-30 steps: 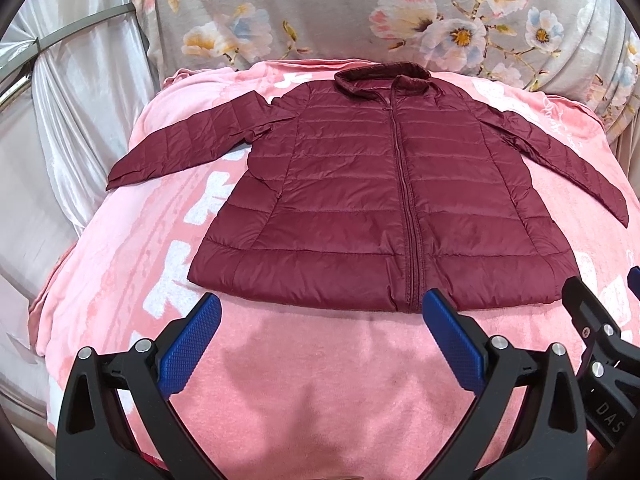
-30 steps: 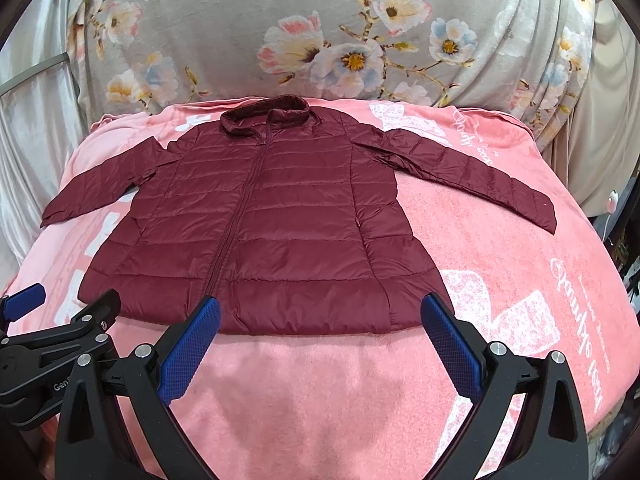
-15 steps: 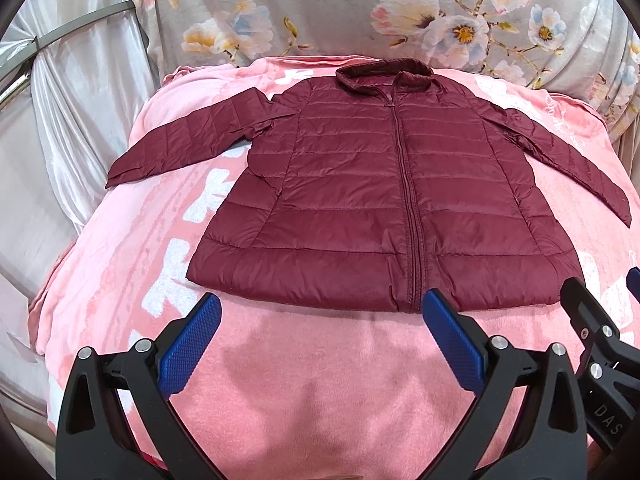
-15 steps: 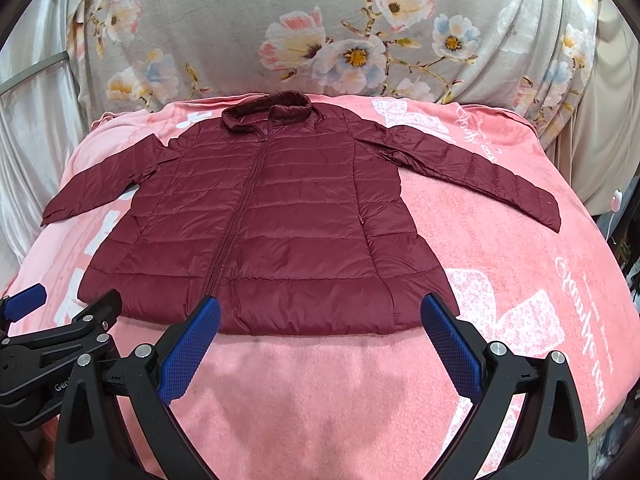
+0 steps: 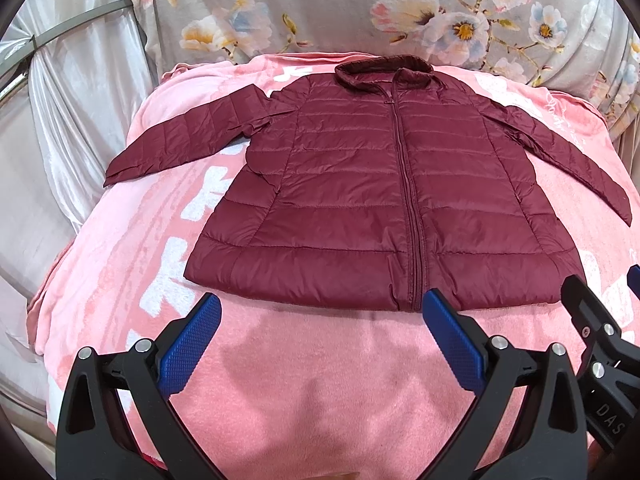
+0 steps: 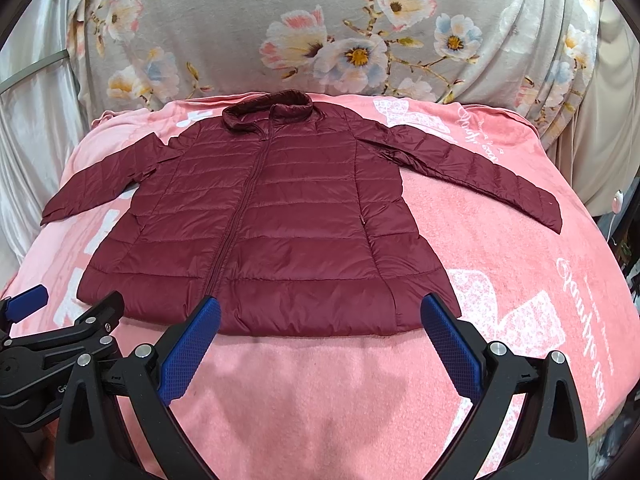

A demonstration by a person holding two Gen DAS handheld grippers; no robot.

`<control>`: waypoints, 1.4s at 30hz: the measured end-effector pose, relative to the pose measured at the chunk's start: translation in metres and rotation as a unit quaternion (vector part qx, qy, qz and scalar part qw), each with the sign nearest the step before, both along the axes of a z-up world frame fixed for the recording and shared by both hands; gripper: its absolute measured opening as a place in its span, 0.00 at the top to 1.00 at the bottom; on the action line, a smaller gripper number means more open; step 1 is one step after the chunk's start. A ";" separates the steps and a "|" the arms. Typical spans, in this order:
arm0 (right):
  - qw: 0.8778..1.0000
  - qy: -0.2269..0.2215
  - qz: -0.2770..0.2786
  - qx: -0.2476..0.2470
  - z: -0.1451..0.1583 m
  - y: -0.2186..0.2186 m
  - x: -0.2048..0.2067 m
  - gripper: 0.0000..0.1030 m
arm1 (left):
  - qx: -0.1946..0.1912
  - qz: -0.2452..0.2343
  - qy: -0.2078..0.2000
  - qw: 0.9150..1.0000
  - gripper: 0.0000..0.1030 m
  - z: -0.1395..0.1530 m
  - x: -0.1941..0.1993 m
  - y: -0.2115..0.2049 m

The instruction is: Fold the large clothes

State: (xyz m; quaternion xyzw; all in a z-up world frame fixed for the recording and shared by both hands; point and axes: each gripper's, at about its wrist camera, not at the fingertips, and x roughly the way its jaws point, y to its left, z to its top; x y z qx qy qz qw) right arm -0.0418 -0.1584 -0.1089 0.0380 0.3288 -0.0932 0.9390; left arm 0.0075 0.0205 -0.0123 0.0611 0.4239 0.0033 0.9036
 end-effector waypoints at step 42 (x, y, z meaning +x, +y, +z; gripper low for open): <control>0.872 -0.070 -0.412 0.254 -0.111 -0.468 0.089 0.16 | 0.002 -0.001 0.007 1.000 0.05 -0.033 0.109 -0.021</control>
